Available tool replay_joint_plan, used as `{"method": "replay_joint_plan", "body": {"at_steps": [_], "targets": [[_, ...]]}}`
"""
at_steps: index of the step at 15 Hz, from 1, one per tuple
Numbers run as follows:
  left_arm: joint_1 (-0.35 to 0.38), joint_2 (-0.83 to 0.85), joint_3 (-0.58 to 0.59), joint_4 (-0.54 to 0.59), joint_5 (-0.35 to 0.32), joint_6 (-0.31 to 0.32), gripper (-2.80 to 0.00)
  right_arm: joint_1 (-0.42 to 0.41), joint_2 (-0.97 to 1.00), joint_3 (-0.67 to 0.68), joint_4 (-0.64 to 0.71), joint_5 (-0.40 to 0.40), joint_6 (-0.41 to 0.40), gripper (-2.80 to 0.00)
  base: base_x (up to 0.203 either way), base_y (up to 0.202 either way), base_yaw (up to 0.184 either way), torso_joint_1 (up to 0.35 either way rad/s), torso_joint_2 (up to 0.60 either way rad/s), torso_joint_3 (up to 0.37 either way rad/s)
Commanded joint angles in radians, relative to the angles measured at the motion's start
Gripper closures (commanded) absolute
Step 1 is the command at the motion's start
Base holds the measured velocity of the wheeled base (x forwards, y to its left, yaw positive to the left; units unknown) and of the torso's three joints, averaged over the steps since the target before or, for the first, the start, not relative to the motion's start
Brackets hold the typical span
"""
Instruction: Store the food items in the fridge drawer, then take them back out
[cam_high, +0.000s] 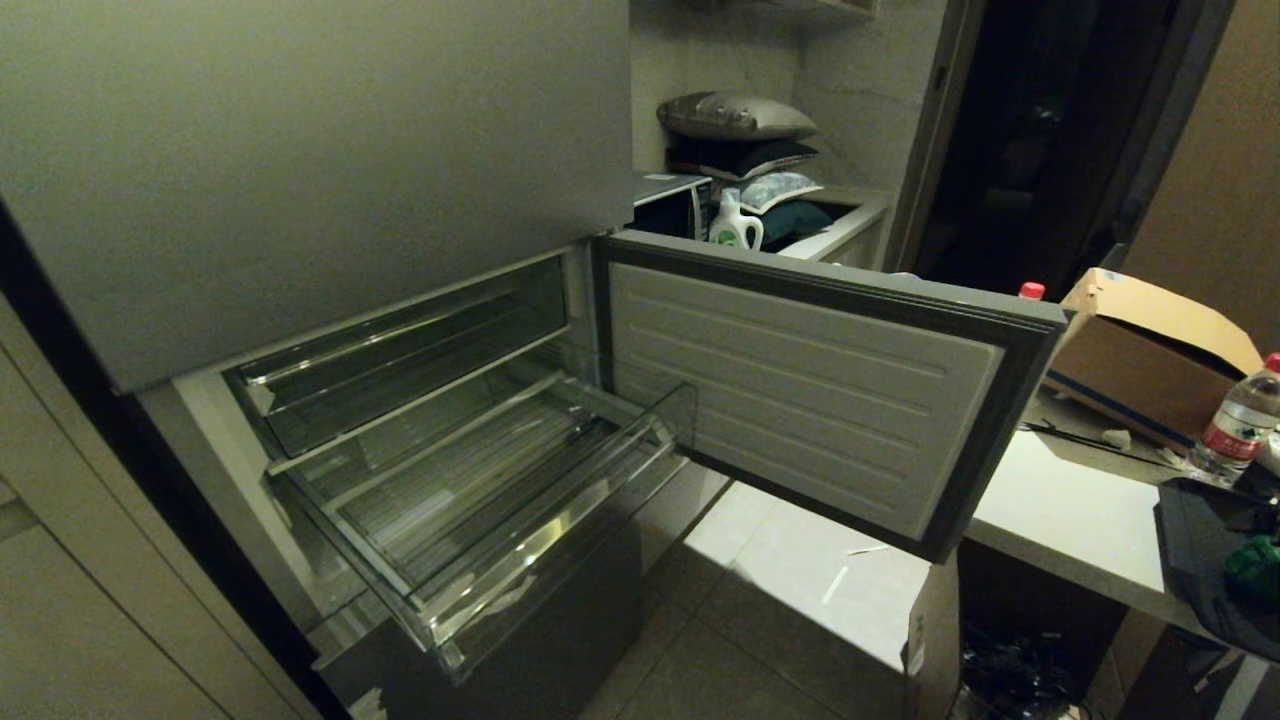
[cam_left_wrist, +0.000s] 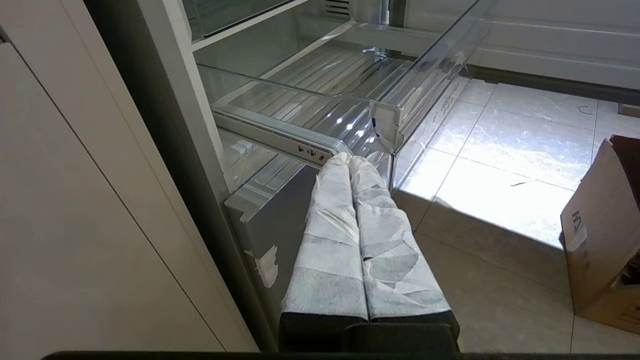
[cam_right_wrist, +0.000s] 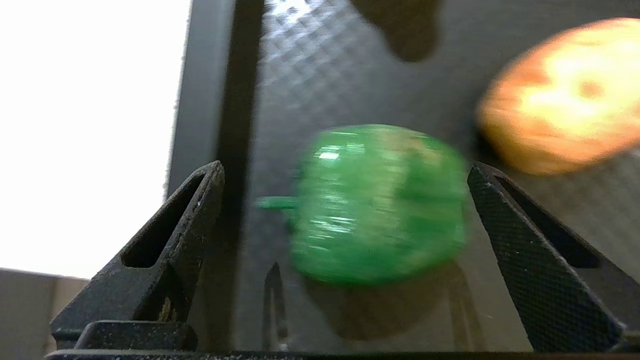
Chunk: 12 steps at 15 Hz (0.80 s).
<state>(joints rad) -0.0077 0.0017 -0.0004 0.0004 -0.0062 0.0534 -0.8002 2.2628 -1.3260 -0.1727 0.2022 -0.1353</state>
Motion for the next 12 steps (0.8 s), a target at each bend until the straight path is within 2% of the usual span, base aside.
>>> {"method": "replay_joint_plan", "body": {"at_steps": [1, 12], "targets": [[0.0, 0.001, 0.0, 0.0, 0.0, 0.0, 0.0, 0.016, 0.006, -0.001, -0.001, 0.003, 0.0, -2.8, 0.0, 0.0, 0.0, 0.0, 0.0, 0.0], [0.0, 0.001, 0.0, 0.0, 0.0, 0.0, 0.0, 0.021, 0.012, 0.013, 0.003, -0.035, -0.002, -2.8, 0.0, 0.0, 0.0, 0.0, 0.0, 0.0]]}}
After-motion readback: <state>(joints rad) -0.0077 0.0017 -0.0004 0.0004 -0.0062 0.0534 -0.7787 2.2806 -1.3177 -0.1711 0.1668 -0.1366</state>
